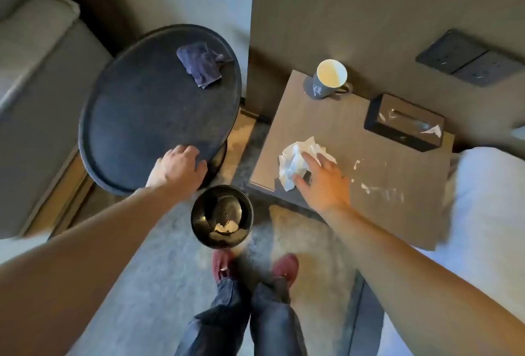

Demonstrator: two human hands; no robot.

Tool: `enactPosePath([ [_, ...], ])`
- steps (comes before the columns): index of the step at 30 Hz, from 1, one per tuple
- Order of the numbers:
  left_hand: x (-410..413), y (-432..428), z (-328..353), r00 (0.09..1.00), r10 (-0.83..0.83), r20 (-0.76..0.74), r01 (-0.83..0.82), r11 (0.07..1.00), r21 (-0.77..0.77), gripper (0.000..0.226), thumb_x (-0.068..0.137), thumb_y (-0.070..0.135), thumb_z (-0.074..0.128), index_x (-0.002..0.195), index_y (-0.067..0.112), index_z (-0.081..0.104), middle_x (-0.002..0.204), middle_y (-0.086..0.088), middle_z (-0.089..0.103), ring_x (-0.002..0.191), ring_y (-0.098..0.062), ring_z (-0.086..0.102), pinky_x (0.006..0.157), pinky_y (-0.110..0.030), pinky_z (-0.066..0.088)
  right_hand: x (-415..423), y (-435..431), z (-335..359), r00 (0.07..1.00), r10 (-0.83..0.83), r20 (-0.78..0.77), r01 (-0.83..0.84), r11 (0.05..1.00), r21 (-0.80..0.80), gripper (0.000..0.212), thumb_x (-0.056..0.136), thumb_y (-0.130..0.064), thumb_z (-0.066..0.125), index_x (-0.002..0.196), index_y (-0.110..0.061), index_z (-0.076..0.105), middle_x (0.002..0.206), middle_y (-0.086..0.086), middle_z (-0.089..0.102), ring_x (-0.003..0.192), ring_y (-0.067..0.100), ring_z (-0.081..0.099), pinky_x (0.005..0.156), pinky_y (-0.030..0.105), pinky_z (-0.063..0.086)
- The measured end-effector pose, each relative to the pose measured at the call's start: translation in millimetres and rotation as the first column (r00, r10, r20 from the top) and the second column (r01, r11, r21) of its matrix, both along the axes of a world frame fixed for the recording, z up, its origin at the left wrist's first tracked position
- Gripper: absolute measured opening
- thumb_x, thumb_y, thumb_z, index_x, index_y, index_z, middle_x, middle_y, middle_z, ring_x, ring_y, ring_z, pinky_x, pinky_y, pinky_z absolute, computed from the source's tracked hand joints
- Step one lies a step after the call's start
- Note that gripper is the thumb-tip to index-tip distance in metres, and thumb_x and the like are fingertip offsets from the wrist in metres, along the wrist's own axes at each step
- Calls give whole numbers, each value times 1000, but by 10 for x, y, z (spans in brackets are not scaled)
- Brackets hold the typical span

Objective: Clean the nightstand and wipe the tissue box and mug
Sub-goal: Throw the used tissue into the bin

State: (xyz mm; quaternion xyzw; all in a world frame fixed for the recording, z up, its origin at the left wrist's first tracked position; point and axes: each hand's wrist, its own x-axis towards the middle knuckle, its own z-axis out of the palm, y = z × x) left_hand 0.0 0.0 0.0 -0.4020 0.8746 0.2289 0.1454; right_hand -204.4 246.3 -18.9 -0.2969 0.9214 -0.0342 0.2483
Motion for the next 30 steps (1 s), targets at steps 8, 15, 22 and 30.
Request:
enactPosePath([
  [8, 328, -569, -1232, 983, 5, -181, -53, 963, -263, 46, 101, 32, 54, 145, 22, 51, 151, -10, 44, 145, -34, 31, 116, -54, 23, -220, -320, -1155, 995, 29, -93, -16, 990, 143, 66, 90, -82, 33, 149, -58, 18, 168, -2, 4, 154, 37, 1, 114, 66, 19],
  [15, 406, -523, -1508, 943, 9, -333, -131, 929, -346, 46, 102, 32, 50, 147, 26, 46, 156, -8, 39, 149, -31, 27, 120, -51, 16, -78, -309, -1466, 957, 60, -285, -57, 998, 20, 48, 98, -60, 45, 144, -47, 38, 154, 1, 35, 127, 34, 37, 93, 54, 40],
  [22, 424, -536, -1480, 943, 14, -332, -131, 933, -334, 46, 101, 32, 48, 147, 26, 47, 155, -9, 41, 150, -30, 27, 121, -52, 16, 199, -412, -1509, 996, 61, -66, -82, 918, -389, 30, 95, -8, 63, 124, -17, 64, 131, 6, 52, 114, 31, 51, 96, 42, 49],
  [30, 420, -545, -1468, 959, 16, -284, -121, 926, -357, 47, 101, 34, 43, 148, 27, 47, 156, -8, 42, 150, -30, 29, 120, -54, 19, 1152, -848, -1580, 938, 272, 216, -158, 888, -431, 19, 94, -2, 62, 110, -11, 64, 115, 1, 54, 101, 18, 58, 85, 17, 39],
])
